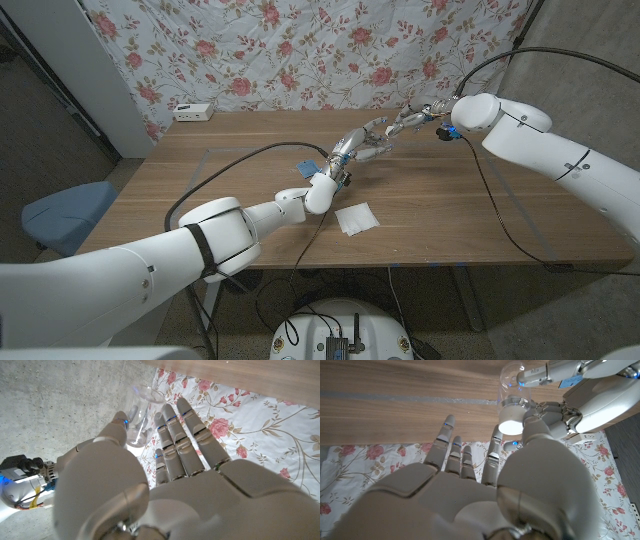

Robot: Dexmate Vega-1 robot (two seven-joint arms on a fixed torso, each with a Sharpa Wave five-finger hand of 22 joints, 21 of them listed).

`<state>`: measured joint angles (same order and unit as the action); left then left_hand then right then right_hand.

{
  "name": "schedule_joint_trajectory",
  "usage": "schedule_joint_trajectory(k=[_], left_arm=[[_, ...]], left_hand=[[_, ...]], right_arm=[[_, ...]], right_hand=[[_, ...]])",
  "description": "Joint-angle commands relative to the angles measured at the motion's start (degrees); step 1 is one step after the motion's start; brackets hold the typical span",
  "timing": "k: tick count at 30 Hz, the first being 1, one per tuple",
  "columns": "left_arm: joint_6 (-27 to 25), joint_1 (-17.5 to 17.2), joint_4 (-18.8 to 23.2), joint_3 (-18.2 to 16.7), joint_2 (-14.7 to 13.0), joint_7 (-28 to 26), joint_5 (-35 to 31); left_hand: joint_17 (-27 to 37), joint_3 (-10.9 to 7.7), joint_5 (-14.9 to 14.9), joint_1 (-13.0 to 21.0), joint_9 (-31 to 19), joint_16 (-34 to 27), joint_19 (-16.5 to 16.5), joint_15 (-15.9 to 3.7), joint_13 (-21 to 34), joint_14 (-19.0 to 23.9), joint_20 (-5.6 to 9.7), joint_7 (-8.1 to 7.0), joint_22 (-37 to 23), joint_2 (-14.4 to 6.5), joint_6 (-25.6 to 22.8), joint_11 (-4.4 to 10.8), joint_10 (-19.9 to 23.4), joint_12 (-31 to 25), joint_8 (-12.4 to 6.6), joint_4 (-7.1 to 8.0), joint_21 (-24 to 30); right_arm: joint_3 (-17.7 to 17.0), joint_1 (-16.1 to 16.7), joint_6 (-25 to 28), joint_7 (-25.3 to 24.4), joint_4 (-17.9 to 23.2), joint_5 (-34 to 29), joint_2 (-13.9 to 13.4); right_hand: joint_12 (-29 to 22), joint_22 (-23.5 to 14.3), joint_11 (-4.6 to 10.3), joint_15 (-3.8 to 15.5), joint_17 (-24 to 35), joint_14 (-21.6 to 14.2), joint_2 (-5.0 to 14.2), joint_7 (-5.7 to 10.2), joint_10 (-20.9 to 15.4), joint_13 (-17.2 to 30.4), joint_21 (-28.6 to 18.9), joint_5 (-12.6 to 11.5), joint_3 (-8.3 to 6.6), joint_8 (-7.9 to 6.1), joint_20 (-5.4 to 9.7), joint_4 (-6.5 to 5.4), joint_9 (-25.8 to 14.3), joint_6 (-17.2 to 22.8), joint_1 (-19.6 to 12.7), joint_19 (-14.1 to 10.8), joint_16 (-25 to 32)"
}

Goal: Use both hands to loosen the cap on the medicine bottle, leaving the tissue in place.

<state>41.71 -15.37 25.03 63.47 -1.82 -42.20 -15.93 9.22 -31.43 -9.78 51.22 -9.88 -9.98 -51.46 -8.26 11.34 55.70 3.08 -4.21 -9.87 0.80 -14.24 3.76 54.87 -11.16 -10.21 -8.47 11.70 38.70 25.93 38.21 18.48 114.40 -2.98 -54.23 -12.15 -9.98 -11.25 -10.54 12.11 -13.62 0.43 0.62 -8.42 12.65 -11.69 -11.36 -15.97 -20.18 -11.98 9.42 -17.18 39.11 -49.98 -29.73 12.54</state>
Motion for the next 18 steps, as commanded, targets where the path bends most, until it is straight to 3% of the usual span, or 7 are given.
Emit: schedule_joint_trajectory(k=[1, 11, 18], left_arm=[[-0.1, -0.2, 0.4, -0.1, -0.2, -0.3, -0.1], [0.0, -0.2, 0.4, -0.2, -0.2, -0.1, -0.2], [0.0, -0.1, 0.2, -0.2, -0.1, 0.2, -0.2]], left_hand=[[0.2, -0.23, -0.6, 0.3, -0.2, 0.0, 0.3, -1.69, 0.2, 0.0, 0.14, -0.12, -0.2, -0.4, -0.4, 3.17, 3.6, -0.3, -0.53, 0.00, 0.0], [0.2, -0.23, -0.6, 0.2, -0.2, 0.0, 0.3, -1.70, 0.2, 0.0, 0.14, -0.09, -0.2, -0.4, -0.5, 3.14, 3.5, -0.3, -0.51, 0.07, -0.1], [0.2, -0.25, -0.6, 0.2, -0.2, 0.0, 0.4, -1.72, 0.2, 0.0, 0.15, -0.18, -0.2, -0.4, -0.6, 3.24, 3.6, -0.3, -0.52, 0.04, -0.1]], right_arm=[[0.3, 0.1, 0.5, -0.7, -0.1, -0.2, 0.2], [-0.5, 1.4, 0.1, -2.9, 0.4, -0.2, 0.2], [-0.9, 2.1, 0.0, -3.8, 0.8, 0.0, 0.1]], right_hand=[[-0.4, -0.2, -0.07, 0.17, 0.3, -0.6, -0.07, 0.49, -0.7, 0.1, -0.2, 0.3, -0.58, -0.81, -0.09, 0.11, -0.3, 0.7, -0.8, -0.8, 0.4], [-0.5, -0.1, 1.36, 1.22, 0.3, -2.2, -0.21, 1.85, -1.9, 0.0, -0.4, 0.6, -1.65, -2.41, 0.34, 0.31, -0.6, 3.5, -2.3, -2.0, 0.8], [-0.6, -0.1, 2.17, 1.50, 0.4, -2.4, 0.10, 2.41, -2.4, 0.0, -0.5, 0.5, -2.16, -2.60, 0.57, 0.28, -0.4, 3.9, -2.8, -2.4, 0.9]])
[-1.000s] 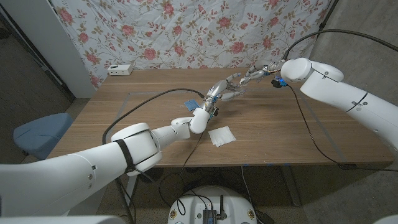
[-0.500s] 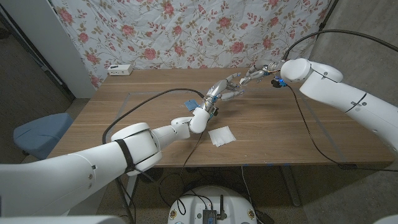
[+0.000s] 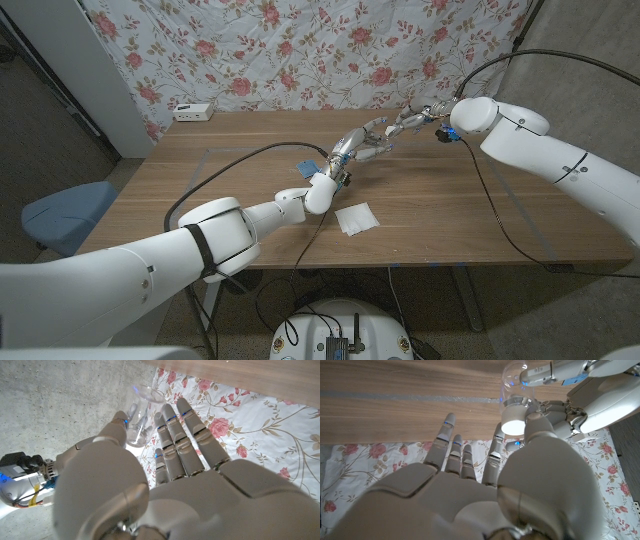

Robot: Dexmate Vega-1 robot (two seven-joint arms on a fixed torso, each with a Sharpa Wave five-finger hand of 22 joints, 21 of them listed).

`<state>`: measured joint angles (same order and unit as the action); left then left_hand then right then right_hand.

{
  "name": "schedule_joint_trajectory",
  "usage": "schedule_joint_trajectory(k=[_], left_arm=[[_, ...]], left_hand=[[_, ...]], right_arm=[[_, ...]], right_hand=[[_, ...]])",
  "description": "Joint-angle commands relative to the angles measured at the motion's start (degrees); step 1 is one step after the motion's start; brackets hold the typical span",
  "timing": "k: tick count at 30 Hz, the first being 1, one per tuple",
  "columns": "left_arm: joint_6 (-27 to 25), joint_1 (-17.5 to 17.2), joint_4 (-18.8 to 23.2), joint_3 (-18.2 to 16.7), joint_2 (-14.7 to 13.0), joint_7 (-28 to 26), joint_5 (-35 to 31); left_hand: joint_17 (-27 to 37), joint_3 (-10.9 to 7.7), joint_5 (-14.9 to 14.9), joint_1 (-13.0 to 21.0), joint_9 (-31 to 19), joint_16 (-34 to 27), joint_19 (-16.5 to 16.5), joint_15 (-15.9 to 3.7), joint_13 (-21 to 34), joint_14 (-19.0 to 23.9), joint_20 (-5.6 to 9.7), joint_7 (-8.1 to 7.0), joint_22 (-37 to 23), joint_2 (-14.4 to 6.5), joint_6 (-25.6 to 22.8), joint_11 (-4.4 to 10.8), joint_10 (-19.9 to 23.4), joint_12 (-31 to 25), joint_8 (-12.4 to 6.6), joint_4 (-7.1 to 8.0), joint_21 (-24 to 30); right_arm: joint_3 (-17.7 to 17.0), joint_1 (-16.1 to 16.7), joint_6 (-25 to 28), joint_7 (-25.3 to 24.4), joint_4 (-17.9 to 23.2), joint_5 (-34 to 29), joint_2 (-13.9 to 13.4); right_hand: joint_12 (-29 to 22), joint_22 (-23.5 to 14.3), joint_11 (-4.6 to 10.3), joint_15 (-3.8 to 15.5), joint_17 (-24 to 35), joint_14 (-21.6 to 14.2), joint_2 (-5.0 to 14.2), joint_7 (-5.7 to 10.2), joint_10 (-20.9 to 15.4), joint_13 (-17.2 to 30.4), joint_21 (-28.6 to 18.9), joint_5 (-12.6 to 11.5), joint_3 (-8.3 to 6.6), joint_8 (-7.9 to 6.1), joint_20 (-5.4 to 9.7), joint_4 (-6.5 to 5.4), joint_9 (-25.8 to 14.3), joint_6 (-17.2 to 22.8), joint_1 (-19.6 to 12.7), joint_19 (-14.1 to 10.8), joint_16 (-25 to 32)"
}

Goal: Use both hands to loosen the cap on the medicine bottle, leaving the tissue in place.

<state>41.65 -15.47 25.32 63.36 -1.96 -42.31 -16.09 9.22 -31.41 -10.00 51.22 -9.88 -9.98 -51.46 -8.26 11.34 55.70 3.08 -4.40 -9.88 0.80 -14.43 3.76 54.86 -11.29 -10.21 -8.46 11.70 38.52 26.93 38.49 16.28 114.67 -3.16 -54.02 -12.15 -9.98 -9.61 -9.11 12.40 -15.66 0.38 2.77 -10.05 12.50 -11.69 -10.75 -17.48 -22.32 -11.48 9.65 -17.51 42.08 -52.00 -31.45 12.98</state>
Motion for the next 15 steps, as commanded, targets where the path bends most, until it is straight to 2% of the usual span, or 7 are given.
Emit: schedule_joint_trajectory(k=[1, 8, 12, 15], left_arm=[[0.1, 0.0, -0.1, -0.1, 0.1, 0.3, 0.0], [0.1, -0.1, 0.3, -0.1, -0.1, 0.2, -0.1], [0.2, -0.3, 0.8, -0.2, -0.3, 0.2, -0.3], [0.2, -0.4, 1.0, -0.2, -0.4, 0.1, -0.5]], left_hand=[[0.2, -0.26, -0.4, 0.2, -0.2, 0.0, 0.4, -1.71, 0.2, 0.0, 0.16, 0.05, -0.2, -0.4, -0.5, 3.20, 3.6, -0.2, -0.55, 0.04, -0.1], [0.2, -0.29, -0.4, 0.1, -0.2, 0.0, 0.5, -1.86, 0.2, -0.1, 0.14, 0.02, -0.2, -0.4, -0.5, 3.16, 3.6, -0.2, -0.54, 0.09, -0.1], [0.2, -0.30, -0.4, 0.1, -0.2, 0.0, 0.5, -1.79, 0.2, 0.0, 0.17, -0.14, -0.2, -0.4, -0.6, 3.19, 3.7, -0.2, -0.54, 0.06, -0.1], [0.2, -0.32, -0.4, 0.1, -0.2, 0.0, 0.4, -1.74, 0.2, 0.0, 0.17, -0.12, -0.2, -0.4, -0.6, 3.18, 3.7, -0.2, -0.55, 0.06, -0.1]], right_arm=[[-0.9, 1.2, -0.1, -1.9, 0.6, 0.2, -0.1], [-1.3, 1.6, 0.0, -2.3, 0.8, 0.6, -0.1], [-1.3, 1.3, 0.1, -1.6, 0.8, 1.2, -0.3], [-1.3, 1.2, 0.4, -1.1, 0.8, 1.7, -0.4]], right_hand=[[-0.5, -0.2, 0.75, 0.13, 0.1, -0.4, 0.26, 0.43, -0.8, 0.1, -0.5, -0.1, -0.80, -0.54, 0.06, 0.04, -0.1, 1.2, -0.9, -0.7, 0.5], [-0.4, -0.2, 1.84, 0.53, 0.2, -0.5, 0.71, 1.83, -0.9, 0.1, -0.4, -0.2, -1.66, -0.42, 0.01, 0.17, 0.3, 1.2, -2.0, -0.9, 0.5], [-0.1, -0.2, 2.58, 0.74, 0.3, -1.2, 1.26, 3.20, -0.6, 0.0, -0.5, -0.3, -2.51, 0.09, -0.08, 0.21, 0.6, 0.4, -2.9, -1.4, 0.7], [-0.1, -0.2, 2.71, 0.58, 0.3, -1.4, 1.51, 3.25, -0.5, 0.0, -0.6, -0.3, -2.81, 0.28, -0.13, 0.15, 0.7, 0.2, -3.2, -1.7, 0.7]])
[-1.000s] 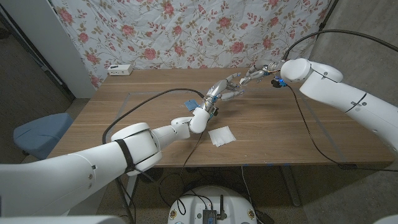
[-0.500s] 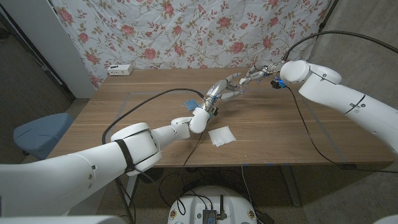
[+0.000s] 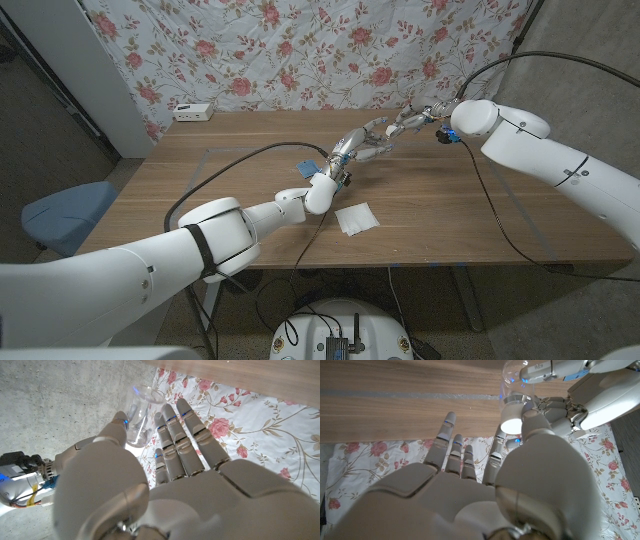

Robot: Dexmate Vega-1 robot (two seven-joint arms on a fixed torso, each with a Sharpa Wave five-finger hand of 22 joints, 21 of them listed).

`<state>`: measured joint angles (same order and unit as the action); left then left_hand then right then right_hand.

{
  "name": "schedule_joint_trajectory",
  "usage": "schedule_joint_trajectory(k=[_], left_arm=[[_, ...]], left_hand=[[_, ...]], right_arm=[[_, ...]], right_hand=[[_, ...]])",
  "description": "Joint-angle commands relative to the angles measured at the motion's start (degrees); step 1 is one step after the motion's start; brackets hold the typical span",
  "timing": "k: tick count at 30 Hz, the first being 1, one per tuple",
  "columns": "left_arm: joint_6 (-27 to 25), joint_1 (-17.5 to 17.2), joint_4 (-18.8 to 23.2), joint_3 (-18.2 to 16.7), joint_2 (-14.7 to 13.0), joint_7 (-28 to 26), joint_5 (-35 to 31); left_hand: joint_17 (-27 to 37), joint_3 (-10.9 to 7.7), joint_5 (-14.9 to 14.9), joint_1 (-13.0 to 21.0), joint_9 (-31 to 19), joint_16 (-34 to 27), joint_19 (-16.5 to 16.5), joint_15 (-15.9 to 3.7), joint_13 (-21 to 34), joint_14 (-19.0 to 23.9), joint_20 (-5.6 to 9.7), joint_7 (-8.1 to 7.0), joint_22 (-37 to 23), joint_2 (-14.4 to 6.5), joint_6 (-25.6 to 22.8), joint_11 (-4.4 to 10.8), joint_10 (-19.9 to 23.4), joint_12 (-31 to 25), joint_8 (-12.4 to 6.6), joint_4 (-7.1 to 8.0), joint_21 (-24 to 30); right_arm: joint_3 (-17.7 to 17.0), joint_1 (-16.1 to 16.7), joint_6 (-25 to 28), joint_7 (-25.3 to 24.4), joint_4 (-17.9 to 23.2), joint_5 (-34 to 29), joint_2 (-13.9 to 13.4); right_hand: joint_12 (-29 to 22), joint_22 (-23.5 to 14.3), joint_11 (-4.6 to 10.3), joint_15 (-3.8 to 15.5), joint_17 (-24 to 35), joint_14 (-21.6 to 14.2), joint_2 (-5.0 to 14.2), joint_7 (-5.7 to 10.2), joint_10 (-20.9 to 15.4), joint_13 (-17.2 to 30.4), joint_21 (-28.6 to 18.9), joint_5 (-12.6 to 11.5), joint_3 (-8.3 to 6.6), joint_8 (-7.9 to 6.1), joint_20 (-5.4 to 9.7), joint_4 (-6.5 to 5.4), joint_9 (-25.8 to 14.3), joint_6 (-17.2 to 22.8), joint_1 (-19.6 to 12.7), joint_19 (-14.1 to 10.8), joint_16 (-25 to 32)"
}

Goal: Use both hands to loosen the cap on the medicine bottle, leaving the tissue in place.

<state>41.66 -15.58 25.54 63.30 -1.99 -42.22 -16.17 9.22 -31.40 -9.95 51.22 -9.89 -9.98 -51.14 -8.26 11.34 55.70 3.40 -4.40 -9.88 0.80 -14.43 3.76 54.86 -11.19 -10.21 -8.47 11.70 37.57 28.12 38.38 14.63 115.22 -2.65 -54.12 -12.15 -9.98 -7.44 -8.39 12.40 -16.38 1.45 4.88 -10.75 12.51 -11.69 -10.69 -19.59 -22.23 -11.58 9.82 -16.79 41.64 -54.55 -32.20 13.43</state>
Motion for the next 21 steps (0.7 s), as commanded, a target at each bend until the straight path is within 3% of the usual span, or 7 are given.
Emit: schedule_joint_trajectory(k=[1, 16, 21], left_arm=[[0.2, -0.3, 0.8, -0.2, -0.4, 0.0, -0.5], [0.0, -1.0, 2.6, -0.9, -1.0, -0.1, -1.4], [-0.2, -1.3, 3.1, -1.2, -1.2, 0.0, -1.7]], left_hand=[[0.2, -0.34, -0.4, 0.1, -0.2, 0.0, 0.2, -1.61, 0.2, 0.0, -0.14, -0.13, -0.2, -0.4, -0.6, 3.16, 3.7, -0.3, -0.53, 0.09, -0.1], [0.2, -0.33, -0.4, -0.1, -0.2, -0.1, 0.3, -1.68, 0.2, 0.1, -0.10, -0.14, -0.2, -0.4, -0.7, 3.19, 3.6, -0.3, -0.50, 0.16, -0.1], [0.2, -0.34, -0.4, -0.1, -0.2, 0.0, 0.2, -1.67, 0.2, 0.0, -0.09, -0.16, -0.2, -0.4, -0.7, 3.17, 3.8, -0.3, -0.51, 0.13, -0.1]], right_arm=[[-0.7, 0.1, 0.2, 0.6, 0.1, 1.6, -0.4], [-0.7, -0.3, -0.1, 1.7, 0.1, 2.8, -1.2], [-0.8, -0.7, -0.4, 2.8, -0.1, 3.8, -1.5]], right_hand=[[0.0, -0.2, 0.74, -0.17, 0.3, -0.7, 0.54, 1.30, 0.3, 0.0, -0.6, -0.4, -0.82, 0.31, -0.07, -0.03, 0.1, 0.4, -0.7, -1.0, 0.3], [0.1, -0.2, 1.63, 0.33, 0.5, -0.8, 1.77, 2.97, 0.3, -0.1, -0.5, -0.7, -2.04, 0.45, -0.26, -0.19, 0.6, 1.0, -1.6, -1.4, 0.2], [0.4, -0.2, 2.24, 0.56, 0.7, -0.3, 2.87, 4.94, 0.9, -0.1, -0.3, -1.0, -2.79, 1.01, -0.01, -0.07, 1.0, 0.3, -2.7, -1.1, 0.2]])
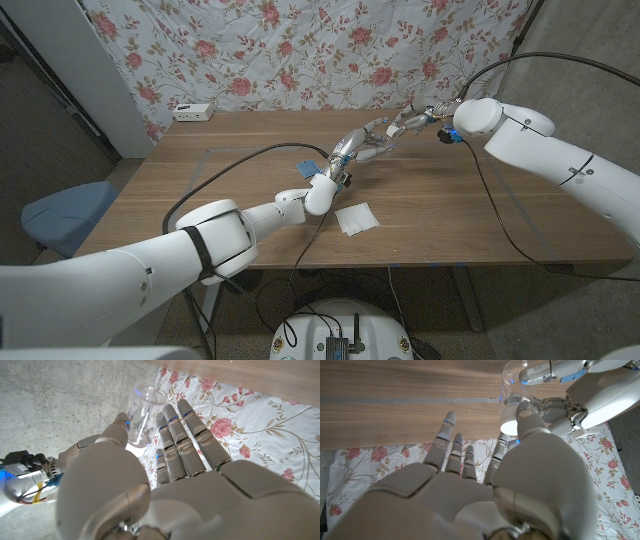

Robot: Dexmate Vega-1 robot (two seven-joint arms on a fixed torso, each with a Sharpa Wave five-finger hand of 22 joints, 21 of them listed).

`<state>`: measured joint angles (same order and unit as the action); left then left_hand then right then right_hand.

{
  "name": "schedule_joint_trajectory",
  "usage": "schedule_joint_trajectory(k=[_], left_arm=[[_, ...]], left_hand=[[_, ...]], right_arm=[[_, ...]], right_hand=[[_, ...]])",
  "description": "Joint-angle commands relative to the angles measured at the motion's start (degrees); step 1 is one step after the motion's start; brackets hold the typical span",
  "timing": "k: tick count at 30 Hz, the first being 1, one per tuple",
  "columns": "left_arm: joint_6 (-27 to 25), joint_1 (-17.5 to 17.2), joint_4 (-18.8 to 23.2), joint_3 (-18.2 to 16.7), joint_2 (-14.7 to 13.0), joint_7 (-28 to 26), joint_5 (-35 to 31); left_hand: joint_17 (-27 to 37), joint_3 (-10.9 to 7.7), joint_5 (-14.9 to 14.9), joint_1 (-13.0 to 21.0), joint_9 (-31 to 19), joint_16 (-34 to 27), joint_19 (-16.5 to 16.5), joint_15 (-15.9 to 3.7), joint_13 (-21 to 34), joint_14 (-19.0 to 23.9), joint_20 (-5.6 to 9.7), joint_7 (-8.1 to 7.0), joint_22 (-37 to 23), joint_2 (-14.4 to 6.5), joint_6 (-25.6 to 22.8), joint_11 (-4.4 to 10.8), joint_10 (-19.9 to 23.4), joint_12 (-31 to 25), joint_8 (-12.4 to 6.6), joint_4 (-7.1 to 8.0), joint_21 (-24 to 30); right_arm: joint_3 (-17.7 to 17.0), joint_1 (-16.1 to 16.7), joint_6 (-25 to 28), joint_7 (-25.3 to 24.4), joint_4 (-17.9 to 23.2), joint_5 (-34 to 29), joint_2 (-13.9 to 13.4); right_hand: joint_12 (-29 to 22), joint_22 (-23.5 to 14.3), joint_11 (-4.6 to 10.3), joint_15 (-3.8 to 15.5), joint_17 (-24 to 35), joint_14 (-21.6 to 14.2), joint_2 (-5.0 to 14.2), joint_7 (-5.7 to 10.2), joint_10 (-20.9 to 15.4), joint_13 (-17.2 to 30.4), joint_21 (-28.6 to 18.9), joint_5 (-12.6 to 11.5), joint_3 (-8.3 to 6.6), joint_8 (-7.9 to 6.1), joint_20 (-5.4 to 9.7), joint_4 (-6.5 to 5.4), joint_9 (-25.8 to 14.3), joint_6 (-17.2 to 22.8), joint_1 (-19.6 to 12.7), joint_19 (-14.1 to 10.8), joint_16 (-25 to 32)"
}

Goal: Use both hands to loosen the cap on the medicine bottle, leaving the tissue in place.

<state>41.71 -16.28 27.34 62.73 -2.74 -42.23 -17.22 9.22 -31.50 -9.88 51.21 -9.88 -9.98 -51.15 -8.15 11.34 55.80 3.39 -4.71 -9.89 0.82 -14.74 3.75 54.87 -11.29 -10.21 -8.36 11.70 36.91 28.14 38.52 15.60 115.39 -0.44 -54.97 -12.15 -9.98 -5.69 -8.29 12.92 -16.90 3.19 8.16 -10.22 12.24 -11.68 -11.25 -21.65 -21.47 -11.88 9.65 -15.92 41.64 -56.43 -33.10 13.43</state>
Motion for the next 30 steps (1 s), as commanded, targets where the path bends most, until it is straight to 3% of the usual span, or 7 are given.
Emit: schedule_joint_trajectory(k=[1, 13, 22, 30], left_arm=[[-0.3, -0.6, 1.4, -0.7, -0.5, 0.0, -0.7], [-0.4, -0.7, 1.3, -1.1, -0.4, 0.1, -0.9], [-0.5, -0.6, 1.1, -1.1, -0.4, 0.0, -1.0], [-0.5, -0.5, 0.6, -1.1, -0.1, 0.0, -0.8]], left_hand=[[0.2, -0.25, -0.5, -0.1, -0.2, 0.0, 0.2, -1.78, 0.2, 0.0, -0.05, 0.13, -0.2, -0.4, -0.5, 3.17, 3.8, -0.2, -0.52, 0.01, -0.1], [0.2, -0.29, -0.5, -0.1, -0.2, 0.0, 0.3, -1.79, 0.2, 0.0, -0.07, 0.11, -0.2, -0.4, -0.5, 3.18, 3.8, -0.2, -0.49, 0.00, -0.1], [0.2, -0.36, -0.5, 0.0, -0.2, 0.0, 0.3, -1.85, 0.2, -0.1, -0.06, 0.15, -0.2, -0.5, -0.5, 3.19, 3.7, -0.2, -0.46, -0.04, -0.1], [0.2, -0.38, -0.5, 0.0, -0.2, 0.0, 0.3, -1.91, 0.2, 0.0, 0.06, 0.14, -0.2, -0.4, -0.5, 3.23, 3.7, -0.2, -0.46, -0.08, -0.1]], right_arm=[[-0.1, -0.8, -0.6, 2.1, -0.4, 1.6, -0.7], [0.0, -1.3, -0.8, 2.8, -0.8, 2.4, -0.8], [-0.3, -0.9, -0.8, 1.7, -0.7, 2.4, -0.7], [-0.6, -0.6, -1.1, 1.0, -0.8, 2.9, -0.6]], right_hand=[[0.4, -0.2, 0.69, 0.51, 0.2, 0.2, 1.26, 1.92, 0.5, 0.2, -0.3, -0.5, -0.81, 0.29, 0.20, 0.12, 0.1, 0.3, -1.0, -0.2, 0.2], [0.5, -0.2, 1.89, 1.08, 0.3, 1.1, 2.65, 4.29, 0.9, 0.1, 0.0, -1.0, -1.86, 0.56, 0.03, 0.51, 0.7, 1.0, -3.2, 0.2, 0.0], [0.4, -0.2, 3.31, 2.01, 0.3, 1.1, 3.23, 4.45, 0.8, 0.0, 0.0, -1.3, -2.53, 0.58, 0.14, 0.82, 1.1, 2.3, -5.0, 0.3, 0.1], [0.2, -0.2, 5.53, 2.79, 0.3, 1.0, 3.53, 4.50, 0.3, 0.0, 0.0, -1.5, -3.05, 0.28, 0.54, 0.97, 1.6, 4.4, -7.0, 0.3, 0.2]])
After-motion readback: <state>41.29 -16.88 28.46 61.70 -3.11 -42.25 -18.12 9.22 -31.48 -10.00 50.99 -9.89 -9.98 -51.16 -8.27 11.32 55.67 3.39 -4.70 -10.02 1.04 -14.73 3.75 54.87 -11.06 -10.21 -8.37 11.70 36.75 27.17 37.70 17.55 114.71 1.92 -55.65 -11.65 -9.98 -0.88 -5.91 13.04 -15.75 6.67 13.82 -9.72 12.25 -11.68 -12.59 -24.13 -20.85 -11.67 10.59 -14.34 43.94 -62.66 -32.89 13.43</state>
